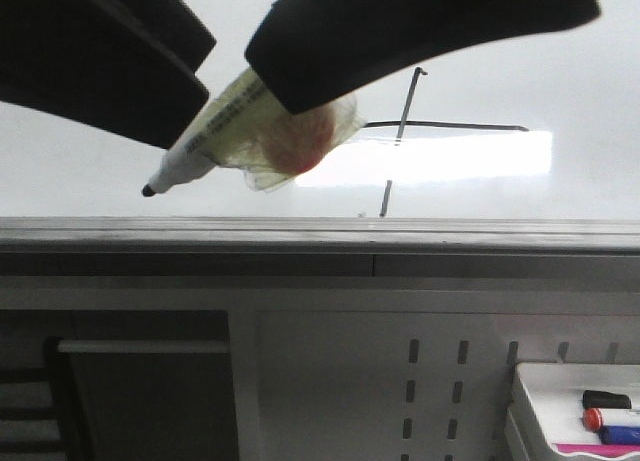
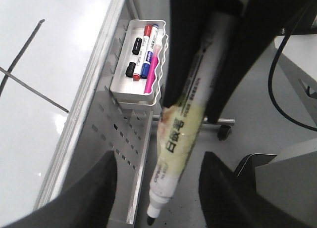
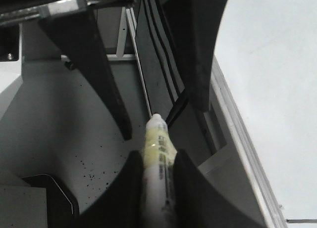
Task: Write number 4 on whiteboard
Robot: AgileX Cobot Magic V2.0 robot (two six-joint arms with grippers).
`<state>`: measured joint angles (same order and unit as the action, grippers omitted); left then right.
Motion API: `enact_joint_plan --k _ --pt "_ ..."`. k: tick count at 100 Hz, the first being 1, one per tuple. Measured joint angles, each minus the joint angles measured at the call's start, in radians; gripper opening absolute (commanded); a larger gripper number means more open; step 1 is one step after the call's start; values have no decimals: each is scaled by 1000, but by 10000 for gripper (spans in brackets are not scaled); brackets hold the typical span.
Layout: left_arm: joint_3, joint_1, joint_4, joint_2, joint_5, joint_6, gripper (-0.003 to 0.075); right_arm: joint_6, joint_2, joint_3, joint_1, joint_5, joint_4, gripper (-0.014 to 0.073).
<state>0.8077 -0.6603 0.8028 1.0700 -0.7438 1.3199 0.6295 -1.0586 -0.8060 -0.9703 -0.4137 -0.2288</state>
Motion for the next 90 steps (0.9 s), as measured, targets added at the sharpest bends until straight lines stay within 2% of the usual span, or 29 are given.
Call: enact_joint_plan --k 11,47,57,75,90 --pt "0 0 0 0 2 0 251 0 -1 0 -1 19 0 -66" --pt "0 0 4 29 2 0 237 2 -10 -33 -41 23 2 -66" --pt "0 0 8 29 0 0 176 2 -10 -33 -41 23 2 -66" --pt "0 -3 3 29 -13 22 -18 2 -12 -33 -41 25 6 -66" --pt "0 -6 -9 29 -19 50 -20 2 -13 -33 -41 22 3 -66"
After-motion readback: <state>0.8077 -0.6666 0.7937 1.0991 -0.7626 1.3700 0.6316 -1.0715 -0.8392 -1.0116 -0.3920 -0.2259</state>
